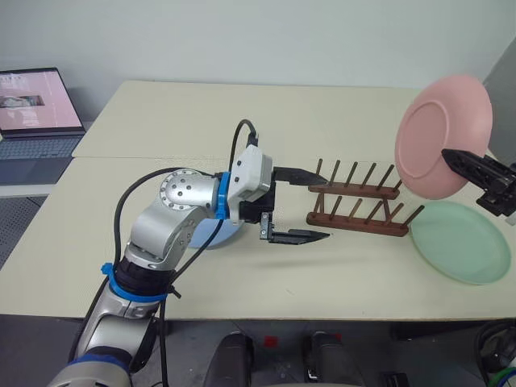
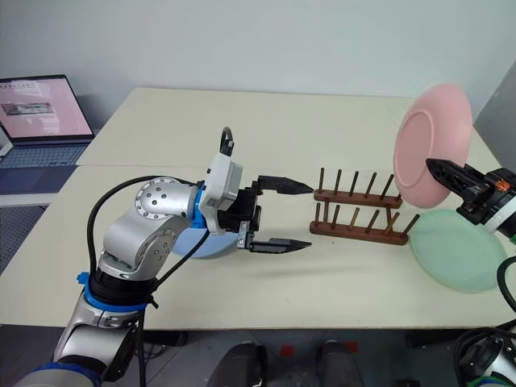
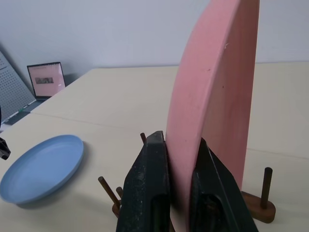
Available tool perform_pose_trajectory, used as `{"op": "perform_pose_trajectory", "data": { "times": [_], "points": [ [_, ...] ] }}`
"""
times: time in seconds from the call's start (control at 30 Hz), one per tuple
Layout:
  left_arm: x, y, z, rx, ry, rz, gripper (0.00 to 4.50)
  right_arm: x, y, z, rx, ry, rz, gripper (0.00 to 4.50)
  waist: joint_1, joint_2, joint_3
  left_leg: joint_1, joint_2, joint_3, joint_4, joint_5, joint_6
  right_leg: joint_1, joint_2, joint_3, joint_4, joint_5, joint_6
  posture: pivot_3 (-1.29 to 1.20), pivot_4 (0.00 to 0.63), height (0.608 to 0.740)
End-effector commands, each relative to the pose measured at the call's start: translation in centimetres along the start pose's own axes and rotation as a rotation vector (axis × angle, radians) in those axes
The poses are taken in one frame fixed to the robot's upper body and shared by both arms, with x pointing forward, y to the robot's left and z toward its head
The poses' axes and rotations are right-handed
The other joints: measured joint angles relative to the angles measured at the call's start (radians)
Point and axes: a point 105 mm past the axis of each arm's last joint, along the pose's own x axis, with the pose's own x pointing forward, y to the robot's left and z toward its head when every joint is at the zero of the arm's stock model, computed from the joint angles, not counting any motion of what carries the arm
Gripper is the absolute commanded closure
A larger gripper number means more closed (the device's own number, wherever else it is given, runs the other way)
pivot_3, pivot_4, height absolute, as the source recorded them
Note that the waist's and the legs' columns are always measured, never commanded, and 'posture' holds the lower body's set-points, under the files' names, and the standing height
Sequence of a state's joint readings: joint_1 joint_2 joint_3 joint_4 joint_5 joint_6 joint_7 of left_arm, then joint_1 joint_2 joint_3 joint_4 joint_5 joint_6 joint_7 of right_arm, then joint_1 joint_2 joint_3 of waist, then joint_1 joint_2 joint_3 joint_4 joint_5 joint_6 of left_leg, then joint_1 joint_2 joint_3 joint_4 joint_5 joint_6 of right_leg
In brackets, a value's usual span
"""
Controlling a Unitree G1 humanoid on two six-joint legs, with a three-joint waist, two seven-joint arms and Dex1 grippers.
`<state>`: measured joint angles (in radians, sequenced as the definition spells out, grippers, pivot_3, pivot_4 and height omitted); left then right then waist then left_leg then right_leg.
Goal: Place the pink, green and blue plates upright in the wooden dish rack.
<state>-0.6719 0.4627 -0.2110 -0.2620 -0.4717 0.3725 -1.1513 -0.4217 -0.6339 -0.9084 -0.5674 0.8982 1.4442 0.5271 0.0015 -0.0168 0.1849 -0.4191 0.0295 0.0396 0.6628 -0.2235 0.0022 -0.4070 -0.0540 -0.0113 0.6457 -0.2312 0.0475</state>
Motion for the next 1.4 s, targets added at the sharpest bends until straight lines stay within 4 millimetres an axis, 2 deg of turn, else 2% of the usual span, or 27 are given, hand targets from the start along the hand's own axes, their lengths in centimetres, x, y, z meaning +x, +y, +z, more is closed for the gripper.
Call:
{"op": "perform_pose_trajectory", "data": {
  "times": [0.03, 0.37, 0.6, 0.77, 0.8, 0.87, 0.93, 1.03, 1.13, 1.27, 1.4],
  "points": [
    [0.4, -0.1, 1.2, 0.017, -0.037, -0.032, 0.00, -0.5, 0.0, -0.1, 0.000, -0.017, -0.015, 4.44, -0.001, 0.000, 0.000, 0.000, 0.000, 0.000, 0.000, 0.000, 0.000, 0.000, 0.000, 0.000, 0.000, 0.000, 0.000, 0.00, 0.150, 0.725],
    [0.8, -0.3, 1.3, 0.016, -0.041, -0.036, 0.00, 0.9, -0.9, -1.9, 0.072, 0.014, -0.024, 4.44, -0.003, 0.000, 0.000, 0.000, 0.000, 0.000, 0.000, 0.000, 0.000, 0.000, 0.000, 0.001, 0.000, -0.002, 0.003, 0.00, 0.150, 0.725],
    [1.0, -0.6, 1.3, -0.003, -0.051, -0.044, 0.00, 1.4, -1.5, -1.5, 0.065, 0.001, -0.052, 2.07, -0.003, 0.000, 0.000, 0.000, 0.000, 0.000, 0.000, 0.000, 0.000, 0.000, 0.000, 0.000, 0.000, -0.002, 0.003, 0.00, 0.150, 0.725],
    [1.1, -1.0, 1.3, -0.030, -0.057, -0.057, 0.00, -0.4, -2.5, 0.9, -0.013, -0.042, -0.110, 0.23, -0.003, 0.000, 0.000, -0.002, 0.000, 0.000, 0.000, 0.000, 0.000, -0.001, 0.000, 0.000, -0.001, -0.002, 0.003, 0.00, 0.150, 0.725],
    [1.0, -1.2, 1.2, -0.033, -0.054, -0.066, 0.00, -0.9, -2.6, 1.0, -0.041, -0.017, -0.116, 0.01, -0.002, 0.000, 0.000, -0.002, 0.000, 0.000, 0.000, 0.000, 0.000, -0.002, 0.000, 0.000, -0.001, -0.002, 0.003, 0.00, 0.150, 0.725],
    [0.9, -1.5, 1.1, -0.031, -0.043, -0.087, 0.00, -2.4, -2.4, 0.6, -0.113, 0.078, -0.112, 0.01, 0.003, 0.000, 0.000, -0.003, 0.000, -0.001, 0.000, 0.000, 0.000, -0.002, 0.000, 0.000, -0.001, -0.002, 0.003, 0.00, 0.150, 0.725],
    [0.8, -2.0, 0.8, -0.029, -0.027, -0.124, 0.00, -3.8, -2.3, -0.7, -0.227, 0.224, -0.114, 0.01, 0.010, 0.000, 0.000, -0.004, 0.000, -0.002, -0.001, 0.000, 0.000, -0.002, 0.000, -0.002, -0.002, -0.003, 0.003, 0.00, 0.150, 0.725],
    [0.7, -2.7, 0.1, -0.057, 0.010, -0.179, 0.00, -5.4, -2.3, -4.2, -0.393, 0.473, -0.100, 0.01, 0.011, 0.000, 0.000, -0.005, -0.001, -0.003, -0.001, 0.000, 0.001, -0.002, 0.001, -0.002, -0.002, -0.004, 0.004, 0.00, 0.150, 0.725],
    [0.9, -2.8, 0.1, -0.050, 0.008, -0.193, 0.00, -6.4, -2.6, -7.6, -0.497, 0.629, -0.078, 0.01, 0.006, -0.001, 0.000, -0.004, 0.000, -0.002, 0.000, 0.000, 0.001, -0.002, 0.001, -0.002, -0.002, -0.007, 0.000, 0.00, 0.150, 0.725],
    [1.2, -2.8, 0.1, -0.001, 0.013, -0.200, 0.00, -6.4, -3.3, -11.1, -0.584, 0.723, -0.074, 0.01, -0.003, -0.001, 0.000, -0.002, 0.000, -0.002, 0.002, 0.000, 0.000, -0.001, 0.000, 0.000, -0.001, -0.007, 0.000, 0.00, 0.150, 0.725],
    [1.2, -3.4, -0.5, 0.005, 0.053, -0.239, 0.00, -5.3, -4.3, -12.8, -0.627, 0.722, -0.097, 0.01, -0.004, -0.002, 0.001, 0.000, 0.000, -0.004, 0.002, 0.000, 0.000, 0.001, 0.000, 0.001, -0.001, -0.007, 0.000, 0.00, 0.150, 0.725]
  ]
}}
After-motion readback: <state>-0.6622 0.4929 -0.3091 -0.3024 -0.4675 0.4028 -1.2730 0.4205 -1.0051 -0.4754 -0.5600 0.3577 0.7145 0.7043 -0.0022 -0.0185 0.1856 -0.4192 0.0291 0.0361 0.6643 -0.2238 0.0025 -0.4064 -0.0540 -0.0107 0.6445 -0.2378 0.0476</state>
